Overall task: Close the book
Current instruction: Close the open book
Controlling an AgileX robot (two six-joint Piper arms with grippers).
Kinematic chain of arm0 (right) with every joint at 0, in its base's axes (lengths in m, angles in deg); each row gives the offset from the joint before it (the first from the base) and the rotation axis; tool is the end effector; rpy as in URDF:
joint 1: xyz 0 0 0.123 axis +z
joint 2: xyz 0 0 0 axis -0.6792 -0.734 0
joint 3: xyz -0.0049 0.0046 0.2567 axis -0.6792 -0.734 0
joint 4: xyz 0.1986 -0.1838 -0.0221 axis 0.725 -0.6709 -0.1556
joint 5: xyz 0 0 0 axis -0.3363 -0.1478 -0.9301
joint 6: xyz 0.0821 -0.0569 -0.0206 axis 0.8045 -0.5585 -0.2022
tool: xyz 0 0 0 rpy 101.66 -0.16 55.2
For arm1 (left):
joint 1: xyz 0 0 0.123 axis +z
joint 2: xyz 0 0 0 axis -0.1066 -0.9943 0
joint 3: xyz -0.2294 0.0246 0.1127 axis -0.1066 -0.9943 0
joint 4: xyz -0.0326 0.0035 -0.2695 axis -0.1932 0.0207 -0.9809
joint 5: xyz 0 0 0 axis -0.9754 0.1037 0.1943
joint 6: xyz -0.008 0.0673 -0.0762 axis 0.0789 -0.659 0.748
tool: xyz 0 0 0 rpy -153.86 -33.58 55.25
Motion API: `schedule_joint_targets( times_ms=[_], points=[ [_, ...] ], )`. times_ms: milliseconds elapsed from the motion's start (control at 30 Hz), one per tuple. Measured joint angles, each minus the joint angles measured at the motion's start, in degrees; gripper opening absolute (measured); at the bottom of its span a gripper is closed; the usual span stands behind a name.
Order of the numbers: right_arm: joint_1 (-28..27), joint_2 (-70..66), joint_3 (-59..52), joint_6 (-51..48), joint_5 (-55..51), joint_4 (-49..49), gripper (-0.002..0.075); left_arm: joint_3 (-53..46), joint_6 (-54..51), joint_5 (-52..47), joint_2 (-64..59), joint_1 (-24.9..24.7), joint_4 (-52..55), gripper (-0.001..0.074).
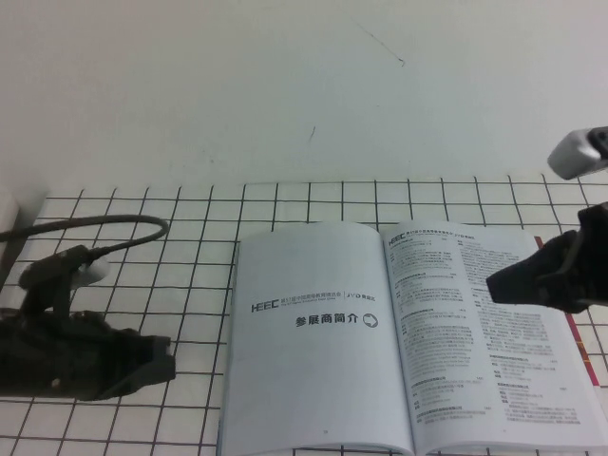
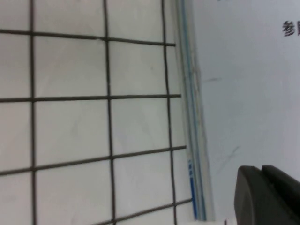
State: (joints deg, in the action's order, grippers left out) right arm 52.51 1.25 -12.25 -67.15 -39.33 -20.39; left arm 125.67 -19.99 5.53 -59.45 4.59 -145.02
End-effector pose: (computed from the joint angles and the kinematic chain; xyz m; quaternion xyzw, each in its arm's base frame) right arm 0.2830 0.1072 0.2371 -0.2439 0.8827 0.2817 0.2864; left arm 0.2612 -0.0547 0.1650 -0.0249 0.9320 -0.2644 0.2467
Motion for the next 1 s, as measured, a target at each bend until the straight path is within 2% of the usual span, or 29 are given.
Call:
schedule_joint_targets(
  times_ms=[267, 367, 733, 1000],
  points=[
    [0.00, -10.90, 2.98, -6.52, 0.54, 3.65, -0.0003, 3.10, -18.54, 0.20, -14.58, 0.00, -21.87, -0.0004],
    [0.10, -14.48, 5.03, -7.45, 0.87, 4.29, -0.0003, 4.59, -23.09, 0.20, -19.56, 0.00, -26.79, -0.0004],
    [6.50, -27.39, 11.69, -8.10, 3.20, 3.08, -0.0003, 9.67, -28.37, -3.39, -30.08, 0.00, -31.07, -0.0004],
    [6.93, -34.82, 12.55, -4.77, 6.25, -3.71, -0.0003, 9.93, -29.31, -4.85, -30.20, 0.00, -31.32, -0.0004]
  ],
)
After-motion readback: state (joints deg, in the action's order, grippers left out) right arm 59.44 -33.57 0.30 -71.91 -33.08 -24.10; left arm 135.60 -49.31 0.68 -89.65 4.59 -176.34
